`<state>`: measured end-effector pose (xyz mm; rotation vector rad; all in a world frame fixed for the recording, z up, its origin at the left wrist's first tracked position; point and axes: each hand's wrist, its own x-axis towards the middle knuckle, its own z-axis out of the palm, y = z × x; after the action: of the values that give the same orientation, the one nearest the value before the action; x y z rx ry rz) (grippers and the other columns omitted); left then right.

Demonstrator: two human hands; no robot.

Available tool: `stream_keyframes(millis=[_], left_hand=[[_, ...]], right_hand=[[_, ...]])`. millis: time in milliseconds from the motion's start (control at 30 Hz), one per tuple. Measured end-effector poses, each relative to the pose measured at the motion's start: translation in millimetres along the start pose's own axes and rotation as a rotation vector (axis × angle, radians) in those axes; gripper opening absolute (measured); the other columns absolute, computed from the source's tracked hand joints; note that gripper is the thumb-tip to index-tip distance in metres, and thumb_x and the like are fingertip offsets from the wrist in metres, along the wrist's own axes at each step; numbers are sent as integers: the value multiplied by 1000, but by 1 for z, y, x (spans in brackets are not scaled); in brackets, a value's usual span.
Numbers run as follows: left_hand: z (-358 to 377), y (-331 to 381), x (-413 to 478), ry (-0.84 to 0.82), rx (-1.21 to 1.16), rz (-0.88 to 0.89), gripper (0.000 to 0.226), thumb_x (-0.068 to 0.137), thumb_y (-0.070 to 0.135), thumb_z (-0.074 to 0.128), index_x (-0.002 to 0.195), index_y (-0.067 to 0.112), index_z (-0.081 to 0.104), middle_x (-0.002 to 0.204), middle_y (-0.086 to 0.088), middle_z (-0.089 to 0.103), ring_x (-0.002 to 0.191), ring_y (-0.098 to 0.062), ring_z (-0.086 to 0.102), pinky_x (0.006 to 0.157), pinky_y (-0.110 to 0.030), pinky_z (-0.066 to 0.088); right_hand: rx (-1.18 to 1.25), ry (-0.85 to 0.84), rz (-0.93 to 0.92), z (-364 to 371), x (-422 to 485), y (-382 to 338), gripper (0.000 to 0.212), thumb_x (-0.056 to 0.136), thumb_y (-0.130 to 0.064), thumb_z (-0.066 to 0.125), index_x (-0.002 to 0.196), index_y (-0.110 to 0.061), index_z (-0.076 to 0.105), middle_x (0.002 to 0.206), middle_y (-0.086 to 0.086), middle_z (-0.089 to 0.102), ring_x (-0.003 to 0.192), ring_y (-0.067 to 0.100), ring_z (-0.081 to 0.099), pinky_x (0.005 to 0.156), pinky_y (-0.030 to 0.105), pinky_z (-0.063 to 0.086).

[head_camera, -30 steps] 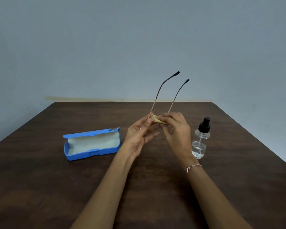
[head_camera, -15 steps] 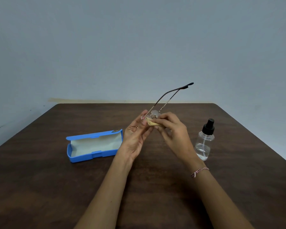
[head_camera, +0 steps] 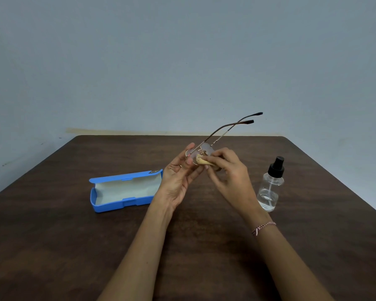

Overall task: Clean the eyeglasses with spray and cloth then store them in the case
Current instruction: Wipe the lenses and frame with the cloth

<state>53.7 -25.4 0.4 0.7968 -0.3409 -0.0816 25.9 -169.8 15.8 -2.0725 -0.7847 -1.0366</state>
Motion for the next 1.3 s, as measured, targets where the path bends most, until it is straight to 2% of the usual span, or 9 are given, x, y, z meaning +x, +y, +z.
stream_keyframes(millis=[133, 233, 300, 433, 667, 867, 1067, 1167, 1300], left_hand=[[2, -1, 0, 4, 18, -12, 68, 38, 31, 95, 101, 18, 73, 94, -6, 73, 83, -15, 71, 66, -25, 57], [1, 0, 0, 12, 18, -1, 75, 37, 32, 94, 106, 16, 68, 92, -6, 74, 83, -15, 71, 66, -25, 57], [2, -1, -1, -2, 22, -6, 70, 37, 31, 94, 102, 17, 72, 93, -6, 74, 84, -16, 71, 68, -25, 57], [2, -2, -1, -29, 39, -19, 63, 41, 32, 93, 99, 18, 74, 93, -3, 73, 83, -14, 70, 69, -24, 57], [0, -2, -2, -56, 60, -44, 63, 45, 30, 92, 104, 19, 73, 99, -6, 73, 90, -18, 70, 74, -28, 57], [-3, -1, 0, -66, 99, -42, 69, 44, 31, 93, 107, 13, 70, 108, -8, 70, 96, -19, 68, 76, -26, 56], [-4, -2, -3, -112, 121, -89, 60, 43, 30, 93, 97, 10, 74, 95, -8, 73, 89, -18, 70, 73, -26, 57], [-4, -2, -2, -115, 121, -88, 63, 43, 29, 93, 99, 8, 73, 96, -9, 73, 90, -19, 70, 74, -27, 56], [-2, -6, -2, -137, 156, -94, 60, 44, 31, 93, 95, 8, 74, 91, -10, 73, 90, -19, 70, 78, -29, 56]], right_hand=[[37, -31, -2, 2, 0, -2, 30, 83, 0, 65, 110, -10, 68, 100, -5, 52, 96, 12, 51, 82, 19, 46], [73, -27, 8, -1, 0, 0, 25, 82, -1, 64, 105, -9, 70, 97, -6, 53, 90, 9, 51, 78, 15, 44], [58, -19, 23, -1, 0, 1, 24, 82, -1, 64, 104, -9, 70, 97, -8, 52, 90, 8, 51, 77, 14, 44], [63, -38, 18, 3, 0, -1, 31, 84, 1, 64, 111, -12, 68, 102, -7, 53, 98, 11, 52, 85, 17, 44], [75, -14, 31, 2, 0, 3, 31, 82, 6, 62, 108, -11, 69, 100, -7, 54, 98, 11, 55, 83, 15, 45], [127, 0, 32, 1, 0, 4, 34, 81, 10, 61, 105, -12, 71, 100, 3, 60, 100, 15, 57, 88, 19, 45], [115, -2, 67, 2, -1, 3, 45, 79, 15, 60, 109, -17, 68, 110, 2, 57, 107, 7, 54, 94, 15, 43], [137, -3, 35, 0, 1, 3, 49, 77, 19, 57, 107, -17, 70, 107, 2, 56, 106, 12, 54, 91, 19, 45], [35, 40, 89, -2, 1, 9, 50, 79, 18, 55, 107, -20, 70, 106, -1, 50, 102, 16, 52, 88, 20, 46]])
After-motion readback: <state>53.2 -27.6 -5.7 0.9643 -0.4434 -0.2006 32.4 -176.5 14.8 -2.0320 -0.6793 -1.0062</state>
